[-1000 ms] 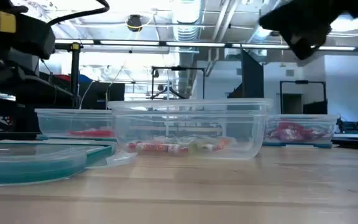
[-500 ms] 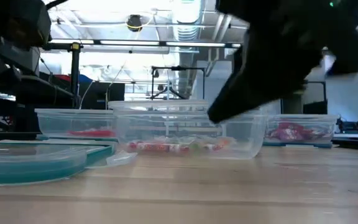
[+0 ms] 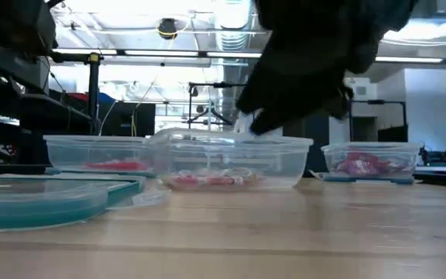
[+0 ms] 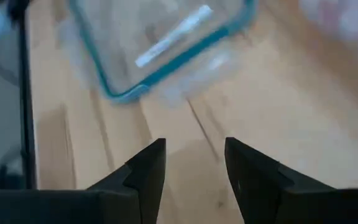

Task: Sort candy
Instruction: Close the center transparent bin

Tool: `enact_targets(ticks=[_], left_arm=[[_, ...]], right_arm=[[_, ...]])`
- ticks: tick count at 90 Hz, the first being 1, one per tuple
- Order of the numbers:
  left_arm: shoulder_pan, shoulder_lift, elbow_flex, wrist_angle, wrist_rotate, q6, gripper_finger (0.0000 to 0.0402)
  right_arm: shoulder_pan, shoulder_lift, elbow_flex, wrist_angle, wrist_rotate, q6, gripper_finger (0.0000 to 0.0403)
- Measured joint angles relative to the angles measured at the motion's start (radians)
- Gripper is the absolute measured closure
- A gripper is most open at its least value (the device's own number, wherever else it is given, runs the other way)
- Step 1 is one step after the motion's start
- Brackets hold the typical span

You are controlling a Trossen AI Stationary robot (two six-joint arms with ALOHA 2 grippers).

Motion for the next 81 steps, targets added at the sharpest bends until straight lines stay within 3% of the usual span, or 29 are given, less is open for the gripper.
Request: enact_targets(ticks=[15, 36, 50, 81], left_arm=[[-0.006, 0.098, 0.001, 0.046, -0.02, 0.143, 0.0402], [0.0, 0.233, 0.007, 0.233, -0.034, 0.22, 0.0401], [0.011, 0.242, 0.007, 0.261, -0.05, 0.216, 0.0401], [0.04, 0.245, 0.004, 0.306, -0.074, 0.234, 0.0401]], right_arm=[[-0.041, 0.058, -0.002, 0.025, -0.01, 0.222, 0.0251], [-0.092, 0.086, 0.001, 0.07, -0.114, 0.305, 0.0251], [-0.089, 0.085, -0.022, 0.042, -0.193, 0.355, 0.0251], [-0.014, 0.122, -0.026, 0.151, -0.19, 0.464, 0.0251]])
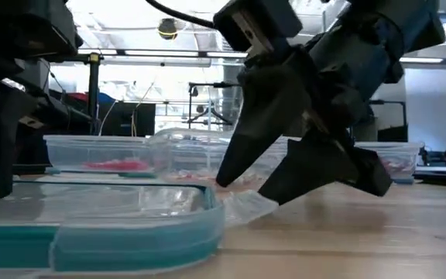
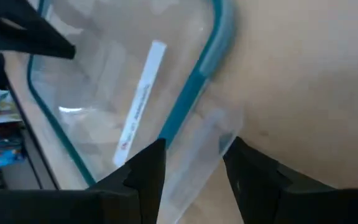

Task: Sort candy
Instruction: Close the center transparent bin

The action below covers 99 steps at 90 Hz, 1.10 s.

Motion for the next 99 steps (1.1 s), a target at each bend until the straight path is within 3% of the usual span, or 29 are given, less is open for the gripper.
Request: enact_targets(ticks=[25, 49, 69, 99], left_arm=[[0.008, 0.0, 0.0, 0.02, 0.003, -0.002, 0.0401], [0.005, 0.0, 0.001, 0.052, 0.003, 0.028, 0.0401], [0.007, -0.036, 0.093, -0.023, 0.035, 0.039, 0.0401], [0.001, -0.237, 0.279, -0.142, 0.113, 0.094, 0.0402]], right_arm=[[0.008, 0.062, 0.002, 0.196, -0.028, -0.09, 0.0262], [0.023, 0.06, 0.0, 0.156, -0.011, -0.177, 0.0388], [0.036, 0.015, -0.002, 0.114, 0.029, -0.328, 0.0398], [0.084, -0.185, -0.005, -0.117, 0.169, -0.637, 0.0402]])
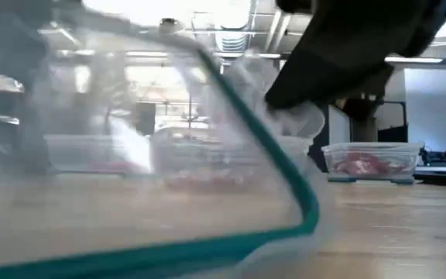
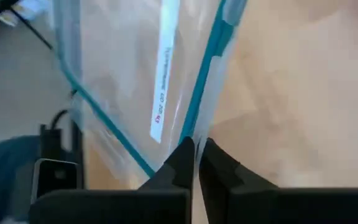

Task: Sort candy
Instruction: Close the center transparent bin

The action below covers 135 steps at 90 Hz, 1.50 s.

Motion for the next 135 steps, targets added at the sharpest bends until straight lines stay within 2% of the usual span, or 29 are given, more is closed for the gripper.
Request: enact_targets(ticks=[25, 51, 62, 86, 105, 122, 135], left_arm=[[0.033, -0.145, 0.006, 0.019, -0.001, -0.072, 0.0389], [0.077, -0.164, 0.007, -0.134, 0.0, -0.143, 0.0277], [0.097, -0.171, 0.007, -0.224, -0.004, -0.145, 0.0251], [0.119, -0.173, 0.007, -0.228, -0.043, -0.105, 0.0248], [0.113, -0.173, 0.007, -0.277, -0.147, -0.107, 0.0248], [0.112, -0.171, -0.004, -0.304, -0.3, -0.083, 0.0249], [0.124, -0.171, -0.036, -0.291, -0.353, -0.106, 0.0249]], right_arm=[[-0.001, -0.146, 0.0, -0.206, 0.123, -0.088, 0.0401], [-0.002, -0.298, 0.001, -0.404, 0.203, -0.111, 0.0402], [-0.002, -0.392, 0.001, -0.488, 0.227, -0.111, 0.0402], [0.004, -0.558, 0.002, -0.528, 0.303, -0.16, 0.0402], [0.018, -0.637, 0.003, -0.522, 0.305, -0.178, 0.0403], [0.045, -0.67, 0.004, -0.492, 0.307, -0.25, 0.0403], [0.057, -0.673, 0.036, -0.493, 0.309, -0.306, 0.0403]])
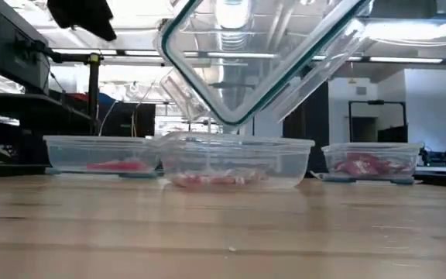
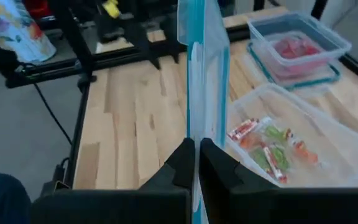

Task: Sort candy
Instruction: Close the center transparent bin

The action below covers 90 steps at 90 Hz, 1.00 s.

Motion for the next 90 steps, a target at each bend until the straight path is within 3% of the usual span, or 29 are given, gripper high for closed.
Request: enact_targets(ticks=[23, 53, 75, 90], left_arm=[[0.066, 0.0, -0.028, 0.096, -0.065, 0.112, 0.0249], [0.095, 0.0, -0.028, 0.271, 0.05, 0.247, 0.0249], [0.095, 0.0, -0.028, 0.165, -0.034, 0.202, 0.0249], [0.095, 0.0, -0.028, 0.226, -0.049, 0.232, 0.0249]], right_arm=[[0.0, 0.0, 0.088, -0.005, 0.0, -0.13, 0.0403], [-0.01, -0.001, 0.141, -0.035, 0.0, -0.198, 0.0403], [-0.009, -0.001, 0.141, -0.032, 0.001, -0.205, 0.0403], [-0.008, -0.001, 0.141, -0.032, 0.001, -0.205, 0.0403]])
